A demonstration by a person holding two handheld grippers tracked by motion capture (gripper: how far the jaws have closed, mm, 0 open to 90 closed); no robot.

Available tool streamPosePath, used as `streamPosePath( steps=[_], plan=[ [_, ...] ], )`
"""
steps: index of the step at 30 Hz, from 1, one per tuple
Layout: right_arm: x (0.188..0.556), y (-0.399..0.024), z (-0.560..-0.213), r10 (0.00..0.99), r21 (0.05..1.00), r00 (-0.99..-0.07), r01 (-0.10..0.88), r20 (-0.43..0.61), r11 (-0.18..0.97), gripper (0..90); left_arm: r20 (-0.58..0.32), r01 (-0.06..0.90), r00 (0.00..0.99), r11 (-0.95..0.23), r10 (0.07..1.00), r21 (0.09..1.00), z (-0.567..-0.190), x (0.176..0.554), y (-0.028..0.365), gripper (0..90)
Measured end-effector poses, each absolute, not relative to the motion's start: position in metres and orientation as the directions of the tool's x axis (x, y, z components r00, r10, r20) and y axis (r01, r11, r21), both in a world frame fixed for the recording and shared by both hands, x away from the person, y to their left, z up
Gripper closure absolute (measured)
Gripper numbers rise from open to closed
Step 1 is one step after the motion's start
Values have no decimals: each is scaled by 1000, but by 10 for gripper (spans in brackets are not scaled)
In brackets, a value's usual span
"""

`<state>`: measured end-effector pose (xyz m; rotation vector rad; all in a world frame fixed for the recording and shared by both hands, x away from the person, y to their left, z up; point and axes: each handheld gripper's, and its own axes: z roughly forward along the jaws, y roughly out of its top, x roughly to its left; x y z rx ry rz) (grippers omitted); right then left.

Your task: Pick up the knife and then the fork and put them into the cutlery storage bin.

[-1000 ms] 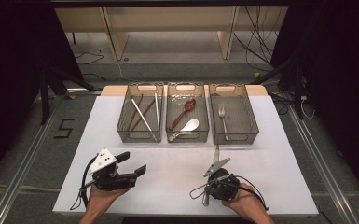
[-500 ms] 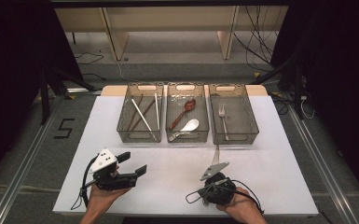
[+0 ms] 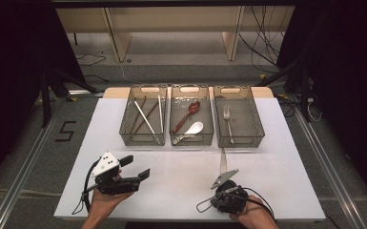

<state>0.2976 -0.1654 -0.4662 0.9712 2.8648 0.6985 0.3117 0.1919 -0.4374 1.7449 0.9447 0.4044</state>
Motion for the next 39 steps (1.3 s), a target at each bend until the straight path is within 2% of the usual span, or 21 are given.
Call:
streamPosePath(
  steps=[13,28,34,36,39],
  plan=[
    [293,-218,-462,674,375,-731,658,108,653,900,-168,399,630,-130,758,908,-437,312,191,173],
    [307,-264,-456,776,309,-630,745,33,591,900,-169,400,629,-130,759,907,-437,312,191,173],
    [310,-268,-448,789,335,-613,750,30,570,900,-170,402,629,-130,759,906,-437,312,191,173],
    [314,-269,-441,800,358,-599,754,29,551,754,-171,402,629,-130,759,906,-438,312,191,173],
    [323,-269,-434,812,365,-583,763,29,534,626,-171,402,628,-128,759,907,-438,312,190,173]
  ],
)
